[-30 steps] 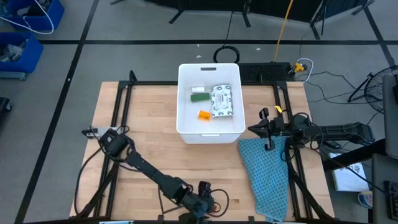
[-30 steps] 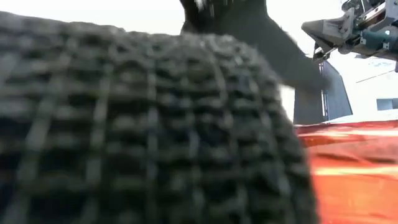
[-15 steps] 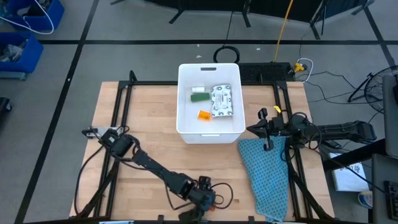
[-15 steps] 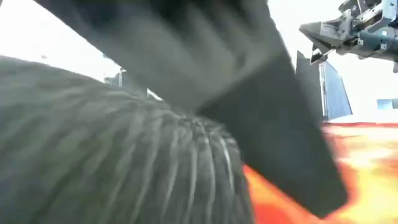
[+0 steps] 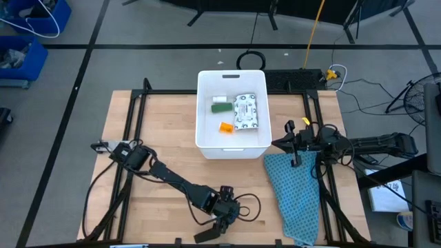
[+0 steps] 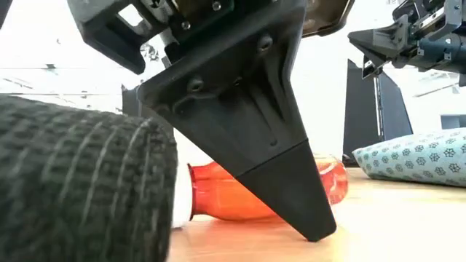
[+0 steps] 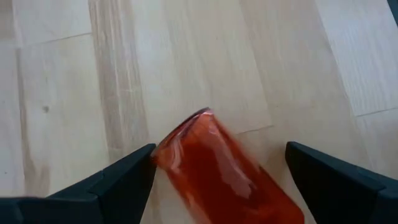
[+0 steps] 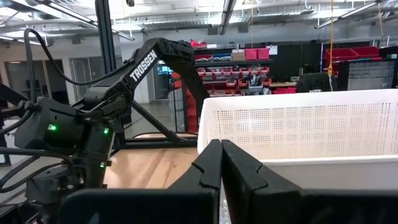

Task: Pick & place medical supplies in basket/bin
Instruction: Put the red pill bottle into the white bin

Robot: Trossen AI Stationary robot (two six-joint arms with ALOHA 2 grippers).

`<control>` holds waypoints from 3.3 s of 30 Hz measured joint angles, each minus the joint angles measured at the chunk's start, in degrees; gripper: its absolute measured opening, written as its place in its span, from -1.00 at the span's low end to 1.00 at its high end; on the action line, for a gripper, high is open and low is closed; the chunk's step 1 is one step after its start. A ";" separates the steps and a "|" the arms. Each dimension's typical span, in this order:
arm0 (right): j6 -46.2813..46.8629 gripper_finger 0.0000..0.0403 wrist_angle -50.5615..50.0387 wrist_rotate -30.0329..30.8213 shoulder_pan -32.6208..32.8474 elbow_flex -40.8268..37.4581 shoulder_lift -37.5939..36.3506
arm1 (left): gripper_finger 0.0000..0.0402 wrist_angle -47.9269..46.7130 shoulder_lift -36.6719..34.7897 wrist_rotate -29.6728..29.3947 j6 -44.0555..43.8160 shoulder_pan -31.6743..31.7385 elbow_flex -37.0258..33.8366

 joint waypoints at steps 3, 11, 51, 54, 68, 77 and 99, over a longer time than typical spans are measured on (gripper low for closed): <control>0.00 -1.00 0.05 0.00 0.00 -0.01 0.11 | 0.74 -0.22 0.00 0.06 -0.51 0.04 0.00; 0.10 -1.00 -0.04 0.02 0.00 -0.02 0.11 | 0.09 -1.22 -0.13 4.28 -7.82 0.48 0.00; -8.87 -1.00 4.68 0.20 0.00 -0.02 0.62 | -0.35 -15.89 -70.30 -13.10 34.82 17.07 -15.32; -11.49 -1.00 4.77 2.32 0.00 -0.02 0.64 | -0.35 -4.81 -76.77 -9.88 34.65 22.19 -26.81; -15.83 -1.00 8.96 7.54 -1.25 -0.02 0.64 | -0.35 46.90 -87.01 -7.07 21.30 33.04 -74.47; -11.48 -1.00 6.48 7.51 -1.25 -0.02 0.62 | -0.35 44.50 -86.30 -0.67 18.96 37.17 -64.90; -12.93 -1.00 8.23 7.58 -1.25 -0.02 0.64 | -0.35 -11.07 -20.04 11.33 26.88 49.98 5.53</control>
